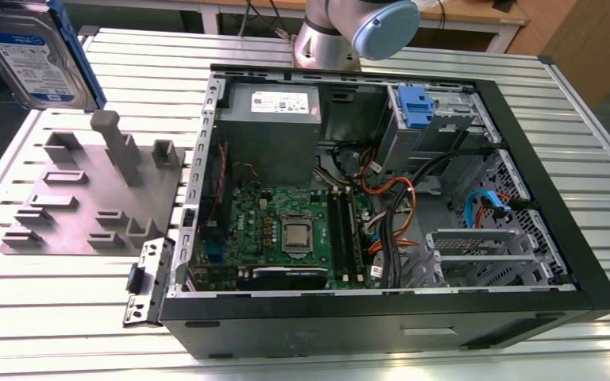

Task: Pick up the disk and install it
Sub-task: 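Pick up the disk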

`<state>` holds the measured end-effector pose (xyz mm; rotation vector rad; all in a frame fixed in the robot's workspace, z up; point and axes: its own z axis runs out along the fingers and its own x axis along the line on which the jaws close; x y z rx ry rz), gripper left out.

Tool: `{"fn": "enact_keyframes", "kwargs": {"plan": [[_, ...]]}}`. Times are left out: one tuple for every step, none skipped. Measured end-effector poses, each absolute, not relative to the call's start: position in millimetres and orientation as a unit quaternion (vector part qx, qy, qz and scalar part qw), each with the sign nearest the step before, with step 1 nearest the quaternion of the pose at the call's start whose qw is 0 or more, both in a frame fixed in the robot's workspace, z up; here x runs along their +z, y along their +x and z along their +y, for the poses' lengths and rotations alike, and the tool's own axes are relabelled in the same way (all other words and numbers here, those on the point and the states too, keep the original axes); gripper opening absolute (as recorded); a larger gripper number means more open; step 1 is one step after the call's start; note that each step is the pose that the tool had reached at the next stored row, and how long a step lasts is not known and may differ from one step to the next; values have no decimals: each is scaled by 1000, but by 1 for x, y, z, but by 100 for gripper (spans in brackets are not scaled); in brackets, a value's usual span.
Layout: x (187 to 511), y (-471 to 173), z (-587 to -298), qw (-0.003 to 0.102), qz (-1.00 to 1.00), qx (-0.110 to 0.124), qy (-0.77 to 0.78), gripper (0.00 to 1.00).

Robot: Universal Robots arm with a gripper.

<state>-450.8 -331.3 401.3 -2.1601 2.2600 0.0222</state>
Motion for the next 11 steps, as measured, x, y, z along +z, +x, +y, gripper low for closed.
{"fn": "enact_keyframes", "kwargs": {"plan": [[401,-451,-331,8,723,7,-691,37],[401,-451,-331,8,723,7,-691,37],[401,-451,-331,8,723,7,-691,37],[401,-451,-331,8,723,7,-691,37],[401,-451,-331,8,723,7,-691,37],[401,-451,-331,8,723,7,-691,37],[402,-451,-331,8,723,7,-691,37],[402,-451,-331,7,723,7,-691,37],[403,-451,-331,8,723,7,-691,37],[404,-451,-331,7,723,7,-691,37],[405,-451,-331,7,723,7,-691,37]]}}
